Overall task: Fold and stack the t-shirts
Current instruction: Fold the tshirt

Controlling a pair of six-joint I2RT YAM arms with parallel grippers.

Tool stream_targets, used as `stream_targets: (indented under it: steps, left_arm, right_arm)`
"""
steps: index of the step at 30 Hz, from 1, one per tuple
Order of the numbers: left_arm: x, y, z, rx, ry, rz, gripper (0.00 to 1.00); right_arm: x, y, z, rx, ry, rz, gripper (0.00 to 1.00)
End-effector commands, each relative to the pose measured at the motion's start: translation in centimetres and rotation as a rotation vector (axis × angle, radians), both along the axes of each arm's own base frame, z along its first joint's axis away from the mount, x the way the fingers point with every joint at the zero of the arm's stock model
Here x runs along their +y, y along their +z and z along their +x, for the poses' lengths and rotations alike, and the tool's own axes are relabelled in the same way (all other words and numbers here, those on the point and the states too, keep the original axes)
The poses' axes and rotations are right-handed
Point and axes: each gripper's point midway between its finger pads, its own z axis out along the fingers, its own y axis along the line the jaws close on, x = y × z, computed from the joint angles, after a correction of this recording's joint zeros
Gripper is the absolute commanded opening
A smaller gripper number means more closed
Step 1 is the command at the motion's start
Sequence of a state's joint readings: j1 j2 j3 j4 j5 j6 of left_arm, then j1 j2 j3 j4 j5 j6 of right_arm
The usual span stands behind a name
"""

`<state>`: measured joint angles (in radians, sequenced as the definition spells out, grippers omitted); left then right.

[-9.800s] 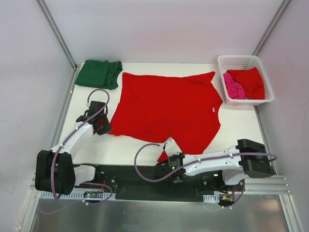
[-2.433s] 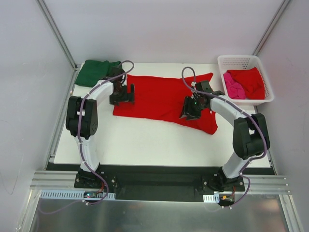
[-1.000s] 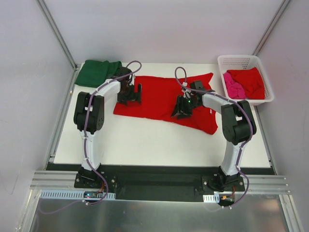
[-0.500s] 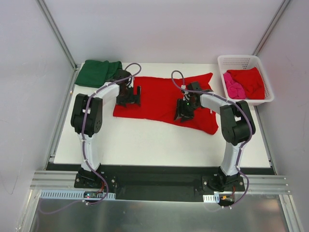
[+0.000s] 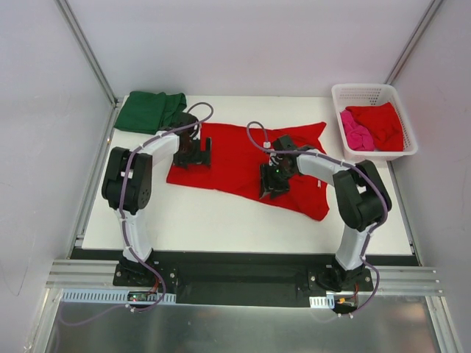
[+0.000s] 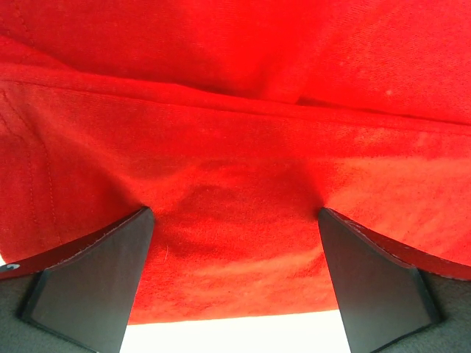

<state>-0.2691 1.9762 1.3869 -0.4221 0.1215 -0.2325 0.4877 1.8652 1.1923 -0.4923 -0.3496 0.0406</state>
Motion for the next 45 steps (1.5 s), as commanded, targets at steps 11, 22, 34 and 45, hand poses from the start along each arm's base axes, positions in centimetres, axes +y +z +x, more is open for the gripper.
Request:
stream_targets:
  steps: [11, 22, 34, 45]
  left_arm:
    - [2.0, -1.7, -9.7, 0.229, 0.05, 0.039, 0.95]
    - [3.2, -1.9, -14.1, 0.272, 0.068, 0.092, 0.96]
    - [4.2, -1.4, -16.2, 0.282, 0.091, 0.117, 0.97]
    - [2.8, 7.0, -15.3, 0.012, 0.077, -0.018, 0.99]
  right_arm:
    - [-1.4, 0.1, -8.4, 0.104, 0.043, -0.057, 0.51]
    - [-2.2, 0.1, -10.2, 0.105, 0.054, -0.087, 0.51]
    - [-4.2, 0.5, -11.0, 0.087, 0.073, -0.162, 0.51]
    - [-2.6, 8.9, -9.3, -0.125, 0.081, -0.024, 0.52]
